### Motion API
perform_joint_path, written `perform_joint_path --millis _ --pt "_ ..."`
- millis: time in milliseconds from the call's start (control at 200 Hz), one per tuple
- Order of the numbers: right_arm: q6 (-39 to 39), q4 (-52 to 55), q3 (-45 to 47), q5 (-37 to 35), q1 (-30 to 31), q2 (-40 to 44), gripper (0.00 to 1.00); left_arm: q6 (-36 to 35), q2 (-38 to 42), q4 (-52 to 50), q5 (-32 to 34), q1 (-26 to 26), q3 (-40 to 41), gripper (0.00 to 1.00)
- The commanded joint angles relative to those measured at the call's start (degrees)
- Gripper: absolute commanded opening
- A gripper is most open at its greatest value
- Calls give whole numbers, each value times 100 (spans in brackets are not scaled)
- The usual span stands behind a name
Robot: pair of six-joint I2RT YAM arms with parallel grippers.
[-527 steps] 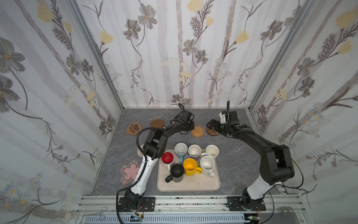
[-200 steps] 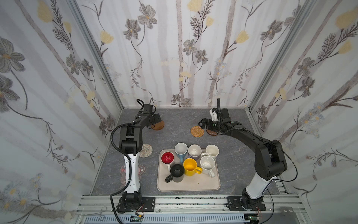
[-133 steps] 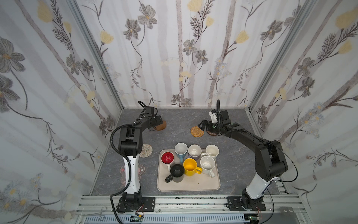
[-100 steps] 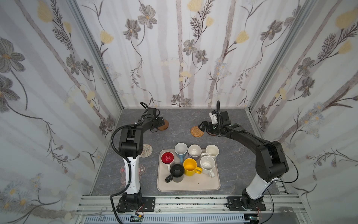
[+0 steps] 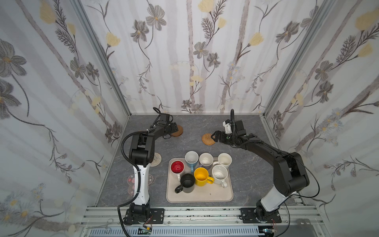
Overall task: Place cups on coasters
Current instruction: Move the coaster to the top-center of the table.
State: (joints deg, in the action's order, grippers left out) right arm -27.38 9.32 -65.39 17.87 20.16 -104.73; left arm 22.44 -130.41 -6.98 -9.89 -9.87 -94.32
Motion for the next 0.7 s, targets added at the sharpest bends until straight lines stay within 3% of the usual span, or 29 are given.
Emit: perform_joint_path --millis 0,450,694 --pt "-12 -264 17 -38 3 47 100 -28 -197 -154 -113 -5 -191 79" --pt "30 -16 -277 -108 -9 -73 100 -365 -766 -161 -820 -51 -1064 78" --pt "51 -9 -263 -115 -9 -123 100 -910 -725 -154 -1153 -203 -975 74"
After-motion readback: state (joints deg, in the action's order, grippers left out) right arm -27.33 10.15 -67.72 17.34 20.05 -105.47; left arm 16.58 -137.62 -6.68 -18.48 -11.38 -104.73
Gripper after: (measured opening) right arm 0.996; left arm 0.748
